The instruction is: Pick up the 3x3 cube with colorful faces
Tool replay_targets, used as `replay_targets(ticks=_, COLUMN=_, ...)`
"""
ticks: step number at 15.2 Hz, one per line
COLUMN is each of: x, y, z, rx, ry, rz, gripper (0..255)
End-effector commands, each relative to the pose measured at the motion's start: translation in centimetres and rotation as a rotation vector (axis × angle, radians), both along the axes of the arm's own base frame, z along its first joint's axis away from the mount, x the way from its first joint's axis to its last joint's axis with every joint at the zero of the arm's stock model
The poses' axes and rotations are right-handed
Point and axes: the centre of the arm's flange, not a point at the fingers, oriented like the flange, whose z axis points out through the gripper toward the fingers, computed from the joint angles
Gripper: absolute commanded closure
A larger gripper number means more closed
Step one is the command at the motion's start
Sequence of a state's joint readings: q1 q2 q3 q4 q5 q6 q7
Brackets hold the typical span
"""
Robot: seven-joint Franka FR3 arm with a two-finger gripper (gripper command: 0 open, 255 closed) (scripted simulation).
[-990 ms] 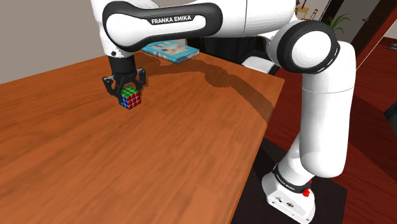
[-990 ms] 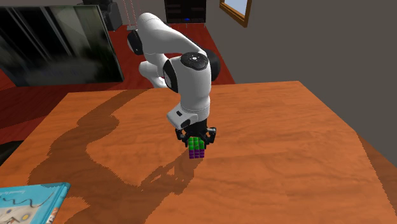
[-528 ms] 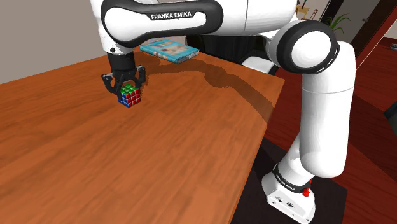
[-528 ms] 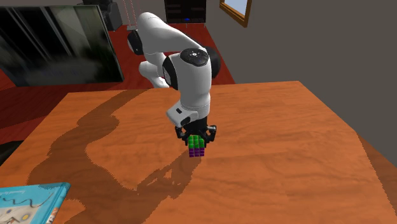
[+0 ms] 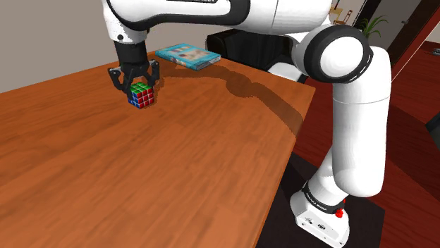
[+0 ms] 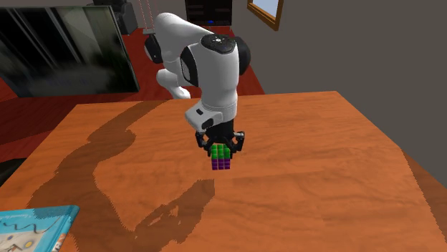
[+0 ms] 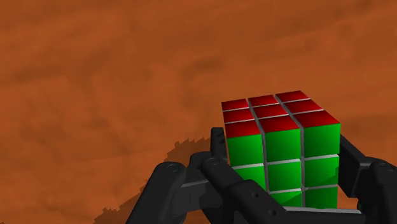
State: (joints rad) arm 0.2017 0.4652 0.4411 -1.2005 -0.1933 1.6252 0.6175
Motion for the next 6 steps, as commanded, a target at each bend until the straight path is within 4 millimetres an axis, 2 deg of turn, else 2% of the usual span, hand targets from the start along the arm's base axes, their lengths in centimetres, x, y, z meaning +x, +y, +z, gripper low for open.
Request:
replay_targets(ticks=1, x=-0.2, y=0.0, z=1.1, rx=0.0, ry=0.0, rz=0.0, gripper=255)
replay_targets(ticks=4, x=-0.2, y=0.0, z=2.7, rx=0.0, ry=0.0, rz=0.0, gripper=255)
replay_targets(ticks=6, x=-0.2, y=0.0, z=2.7, rx=0.0, ry=0.0, rz=0.0, gripper=255)
